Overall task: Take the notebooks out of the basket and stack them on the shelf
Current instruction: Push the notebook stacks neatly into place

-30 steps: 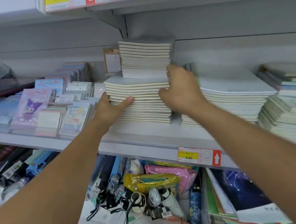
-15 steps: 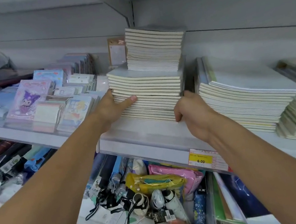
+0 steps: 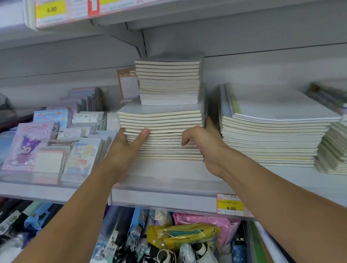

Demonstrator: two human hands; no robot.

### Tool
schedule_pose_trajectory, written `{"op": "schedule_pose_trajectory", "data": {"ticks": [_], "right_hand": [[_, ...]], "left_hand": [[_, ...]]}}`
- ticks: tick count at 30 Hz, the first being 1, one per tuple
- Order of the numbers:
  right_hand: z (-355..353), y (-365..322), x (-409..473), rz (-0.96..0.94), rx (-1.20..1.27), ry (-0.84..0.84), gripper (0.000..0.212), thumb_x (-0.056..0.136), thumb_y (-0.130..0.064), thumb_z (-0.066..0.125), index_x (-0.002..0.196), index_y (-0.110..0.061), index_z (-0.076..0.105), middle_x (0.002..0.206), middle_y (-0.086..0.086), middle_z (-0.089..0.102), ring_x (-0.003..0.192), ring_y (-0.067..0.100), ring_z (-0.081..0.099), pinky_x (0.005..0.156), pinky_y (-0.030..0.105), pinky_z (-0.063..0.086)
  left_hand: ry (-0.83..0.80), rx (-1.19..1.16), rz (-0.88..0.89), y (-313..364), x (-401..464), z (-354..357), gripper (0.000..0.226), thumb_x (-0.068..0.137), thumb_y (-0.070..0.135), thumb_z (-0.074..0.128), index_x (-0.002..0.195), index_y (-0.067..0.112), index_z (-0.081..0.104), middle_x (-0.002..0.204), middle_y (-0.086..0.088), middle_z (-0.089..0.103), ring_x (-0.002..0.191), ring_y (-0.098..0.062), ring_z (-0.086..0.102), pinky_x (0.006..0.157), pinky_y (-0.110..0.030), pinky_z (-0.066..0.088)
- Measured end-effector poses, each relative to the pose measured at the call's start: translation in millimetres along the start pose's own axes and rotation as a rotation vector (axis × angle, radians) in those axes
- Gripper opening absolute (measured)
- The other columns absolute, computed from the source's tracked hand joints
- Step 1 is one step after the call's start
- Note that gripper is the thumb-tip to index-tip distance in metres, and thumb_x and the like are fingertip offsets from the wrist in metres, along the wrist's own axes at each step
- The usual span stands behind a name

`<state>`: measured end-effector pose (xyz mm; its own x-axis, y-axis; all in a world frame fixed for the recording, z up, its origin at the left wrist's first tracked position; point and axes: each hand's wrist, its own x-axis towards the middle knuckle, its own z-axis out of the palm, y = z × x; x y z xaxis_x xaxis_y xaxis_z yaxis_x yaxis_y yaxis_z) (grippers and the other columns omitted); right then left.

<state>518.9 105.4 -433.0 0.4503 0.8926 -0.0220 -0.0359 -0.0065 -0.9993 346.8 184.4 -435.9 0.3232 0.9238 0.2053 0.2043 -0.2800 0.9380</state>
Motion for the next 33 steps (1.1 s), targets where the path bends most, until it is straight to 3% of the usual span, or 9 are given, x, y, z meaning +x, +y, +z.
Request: {"op": "schedule_pose_trajectory", "data": {"ticks": [5,9,11,14,19,25,29,31,33], "right_hand": [[1.3,-4.6,-3.5,0.011,-0.023,-0.001,0.119,0.035,-0.025,0.073,0.147,-0.036,0.031,0.144,-0.004,0.049,0.123,0.022,0.051,0.096,0.039,0.045],[-3.1,-23.0,-26.3,-0.037,-0.094,-0.022,0.118,0.064,-0.027,0.074,0.156,-0.035,0.0,0.155,-0.013,0.026,0.137,0.018,0.033,0.111,0.042,0.033],[-4.0,-39.4,-26.7,-0.13,-0.044,-0.018,0.104,0.076,-0.029,0.069,0.155,-0.038,0.003,0.141,-0.021,0.029,0.129,0.012,0.033,0.112,0.043,0.029],[-5.3,-68.0,-8.9,-0.071,0.105,-0.016,0.087,0.074,-0.063,0.059,0.151,-0.034,0.029,0.145,-0.016,0.041,0.129,0.015,0.043,0.114,0.045,0.03],[-8.5,-70.7,14.4,0.115,0.217,-0.126,0.104,0.066,-0.095,0.038,0.145,-0.028,0.046,0.145,0.004,0.051,0.128,0.03,0.052,0.111,0.046,0.039],[-15.7,-90.4,4.1,0.024,0.197,-0.112,0.091,0.083,-0.085,0.03,0.15,-0.025,0.039,0.151,0.004,0.044,0.136,0.026,0.046,0.116,0.041,0.033],[-41.8,-136.3,39.9,0.034,0.392,-0.054,0.095,0.085,-0.084,0.022,0.156,-0.022,0.025,0.157,0.002,0.034,0.143,0.019,0.034,0.115,0.034,0.023],[-50.4,-140.6,55.9,0.088,0.388,-0.063,0.102,0.08,-0.088,0.02,0.154,-0.018,0.029,0.151,0.006,0.041,0.142,0.016,0.036,0.115,0.031,0.021],[-53.3,-132.8,68.3,0.162,0.371,-0.061,0.108,0.077,-0.091,0.021,0.153,-0.015,0.031,0.144,0.004,0.049,0.134,0.016,0.044,0.114,0.027,0.028]], "left_hand": [[0.024,0.017,-0.016,-1.6,1.4,-0.6,0.045,0.09,0.043,0.06,0.13,0.025,0.048,0.118,0.015,0.058,0.114,-0.008,0.052,0.097,-0.023,0.035],[0.027,-0.179,-0.016,9.0,7.1,-12.0,0.091,0.052,0.063,0.084,0.129,0.026,0.053,0.121,0.007,0.067,0.115,-0.016,0.062,0.104,-0.041,0.046],[0.157,-0.312,-0.043,26.2,20.0,-14.6,0.109,0.043,0.078,0.079,0.135,0.028,0.049,0.13,0.007,0.06,0.117,-0.019,0.059,0.103,-0.045,0.045],[0.3,-0.315,-0.143,54.0,39.3,-7.3,0.079,0.068,0.086,0.049,0.114,0.024,0.065,0.123,-0.001,0.064,0.113,-0.025,0.059,0.104,-0.048,0.043],[0.437,-0.03,-0.127,54.9,41.3,9.8,0.047,0.102,0.04,0.036,0.12,0.005,0.062,0.12,-0.012,0.061,0.114,-0.032,0.054,0.098,-0.037,0.04],[0.436,0.063,-0.08,84.1,38.2,-4.8,0.064,0.101,0.056,0.024,0.118,0.009,0.063,0.122,-0.01,0.059,0.113,-0.03,0.053,0.104,-0.039,0.036],[0.366,-0.345,-0.075,130.5,55.3,12.1,0.077,0.093,0.071,0.022,0.143,0.017,0.043,0.148,-0.002,0.046,0.134,-0.026,0.043,0.114,-0.039,0.026],[0.412,-0.289,-0.066,130.9,64.0,32.1,0.073,0.094,0.069,0.026,0.145,0.019,0.041,0.142,-0.004,0.049,0.132,-0.028,0.044,0.107,-0.028,0.033],[0.556,-0.238,-0.021,123.1,65.8,52.4,0.055,0.101,0.053,0.03,0.141,0.017,0.045,0.119,-0.007,0.054,0.118,-0.027,0.052,0.082,-0.013,0.039]]}}
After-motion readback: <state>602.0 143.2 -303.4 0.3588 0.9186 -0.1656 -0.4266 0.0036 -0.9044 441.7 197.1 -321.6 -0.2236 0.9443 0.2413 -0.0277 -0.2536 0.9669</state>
